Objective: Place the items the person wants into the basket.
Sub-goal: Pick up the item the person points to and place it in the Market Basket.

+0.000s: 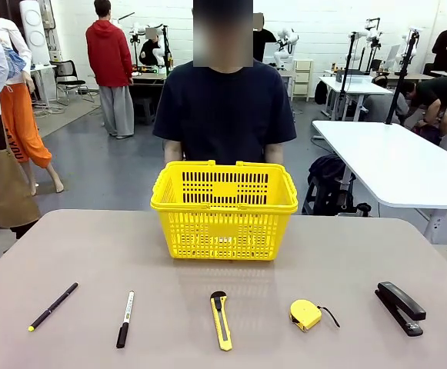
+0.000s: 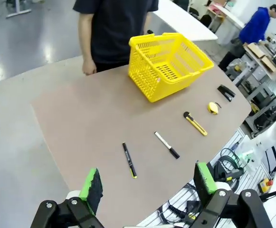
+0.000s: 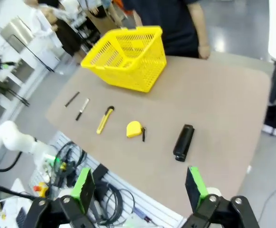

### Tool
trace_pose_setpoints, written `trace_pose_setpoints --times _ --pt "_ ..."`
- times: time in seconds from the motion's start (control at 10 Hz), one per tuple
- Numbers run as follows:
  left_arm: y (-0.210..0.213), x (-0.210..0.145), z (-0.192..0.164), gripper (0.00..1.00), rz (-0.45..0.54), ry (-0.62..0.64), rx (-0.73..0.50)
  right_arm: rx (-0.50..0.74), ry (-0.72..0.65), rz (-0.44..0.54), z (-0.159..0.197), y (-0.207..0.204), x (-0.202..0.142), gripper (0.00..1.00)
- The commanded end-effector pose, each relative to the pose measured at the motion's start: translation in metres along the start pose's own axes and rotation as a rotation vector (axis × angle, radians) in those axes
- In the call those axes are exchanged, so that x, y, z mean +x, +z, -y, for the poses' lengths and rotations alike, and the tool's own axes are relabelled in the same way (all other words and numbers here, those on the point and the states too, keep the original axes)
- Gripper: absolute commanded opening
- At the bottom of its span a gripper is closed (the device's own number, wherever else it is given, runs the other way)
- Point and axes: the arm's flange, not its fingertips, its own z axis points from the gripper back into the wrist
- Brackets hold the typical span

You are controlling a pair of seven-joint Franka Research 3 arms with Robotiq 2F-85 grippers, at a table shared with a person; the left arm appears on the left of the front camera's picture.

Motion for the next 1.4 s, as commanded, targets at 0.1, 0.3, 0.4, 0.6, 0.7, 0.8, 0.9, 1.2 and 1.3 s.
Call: trace_pose_setpoints --times 0.1,0.3,0.4,0.6,0.7,0.8,0.9,1.2,1.3 --pt "-0.004 0.0042 0.0102 1.0 -0.02 -0.019 0.033 -0.085 -0.014 -0.081 -0.009 0.0012 0.0081 1.0" --pt "-0.0013 0.0005 0.0002 1.0 -0.011 0.007 0.016 -0.021 0.001 -0.021 -0.0059 0.0031 0.0032 1.0" --pt "-0.0013 0.0005 0.0002 1.0 -0.011 0.007 0.016 -0.021 0.001 -0.021 -0.0059 0.0031 0.0032 1.0" --pt "-0.0013 0.0005 0.0002 1.0 -0.011 0.007 0.016 -0.021 0.001 -0.021 -0.0059 0.0031 0.0032 1.0" --pt "-0.0013 0.0005 0.0002 1.0 -0.011 0.007 0.016 -0.021 0.001 -0.021 -0.0059 0.0031 0.0032 1.0" --pt "-0.0013 0.0005 0.0002 1.0 -0.011 0.007 0.016 -0.021 0.001 -0.021 -0.0059 0.0031 0.0032 1.0" --pt "-0.0013 0.0005 0.0002 1.0 -0.011 0.007 0.016 -0.021 0.001 -0.021 -0.0059 0.0031 0.0032 1.0" --pt "-0.0013 0.0005 0.0002 1.0 -0.011 0.007 0.016 -0.021 0.001 -0.021 -0.0059 0.0031 0.0032 1.0" --pt "-0.0013 0.0005 0.0002 1.0 -0.011 0.007 0.016 -0.021 0.001 -0.021 -0.0059 0.0031 0.0032 1.0"
